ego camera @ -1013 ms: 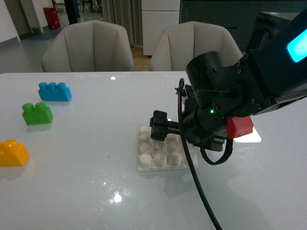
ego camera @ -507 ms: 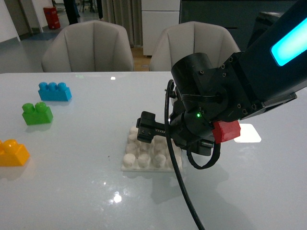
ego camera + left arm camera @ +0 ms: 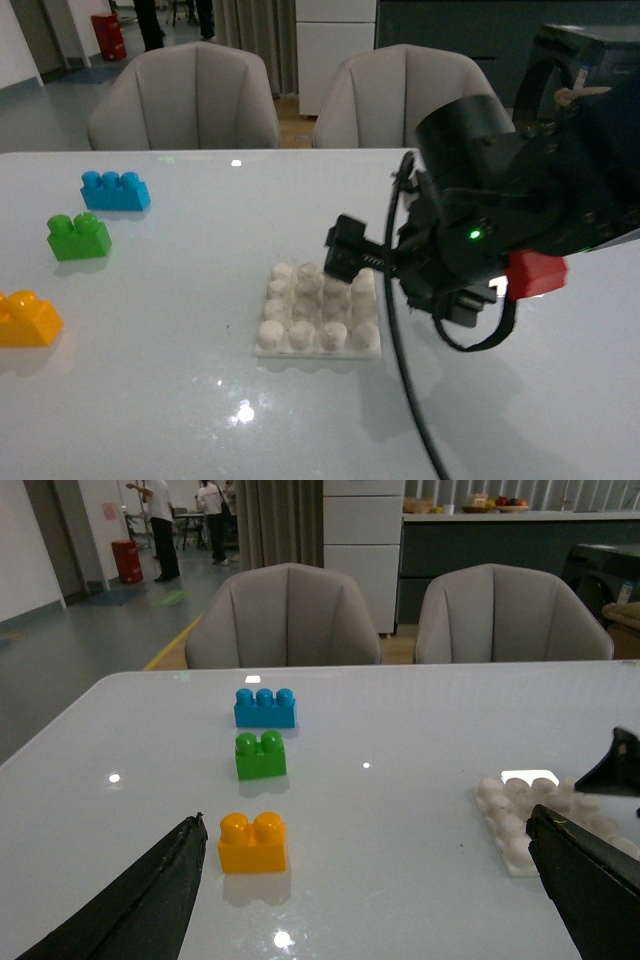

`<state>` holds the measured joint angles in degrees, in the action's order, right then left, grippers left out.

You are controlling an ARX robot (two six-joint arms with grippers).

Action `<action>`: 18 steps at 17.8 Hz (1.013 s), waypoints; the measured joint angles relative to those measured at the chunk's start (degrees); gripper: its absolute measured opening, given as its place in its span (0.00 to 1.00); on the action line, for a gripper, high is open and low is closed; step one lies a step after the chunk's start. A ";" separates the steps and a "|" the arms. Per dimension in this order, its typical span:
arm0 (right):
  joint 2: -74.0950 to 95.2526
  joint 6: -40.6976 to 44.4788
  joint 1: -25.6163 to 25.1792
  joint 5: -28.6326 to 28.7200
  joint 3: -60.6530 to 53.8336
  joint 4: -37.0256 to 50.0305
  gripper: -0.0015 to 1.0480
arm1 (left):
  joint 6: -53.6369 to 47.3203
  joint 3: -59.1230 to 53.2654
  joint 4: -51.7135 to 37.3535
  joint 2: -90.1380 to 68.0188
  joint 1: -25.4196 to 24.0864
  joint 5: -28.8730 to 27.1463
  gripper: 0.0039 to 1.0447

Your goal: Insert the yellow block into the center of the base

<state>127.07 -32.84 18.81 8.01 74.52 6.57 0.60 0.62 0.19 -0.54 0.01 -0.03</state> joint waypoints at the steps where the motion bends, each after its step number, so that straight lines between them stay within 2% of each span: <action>1: -3.13 -0.37 -2.01 0.24 -2.01 1.49 0.94 | 0.00 0.00 0.00 0.02 0.00 0.00 0.94; 4: -17.55 1.27 -8.74 -0.31 -10.62 7.54 0.94 | 0.00 0.00 0.00 0.00 0.00 0.00 0.94; 10: -41.88 8.66 -16.09 -0.46 -27.52 15.21 0.94 | 0.00 0.00 0.00 0.00 0.00 0.00 0.94; 15: -63.84 9.40 -29.31 8.50 -42.91 15.52 0.94 | 0.02 0.00 0.00 0.00 0.00 0.00 0.94; 17: -71.17 9.68 -37.77 12.81 -47.63 13.35 0.94 | 0.00 0.00 0.00 0.00 0.00 0.00 0.94; 18: -73.61 10.03 -40.28 13.81 -48.09 12.50 0.94 | 0.02 0.00 0.00 0.00 0.00 0.00 0.94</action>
<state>53.45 -22.81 -21.47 21.82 26.44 19.07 0.62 0.62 0.19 -0.54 0.01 -0.03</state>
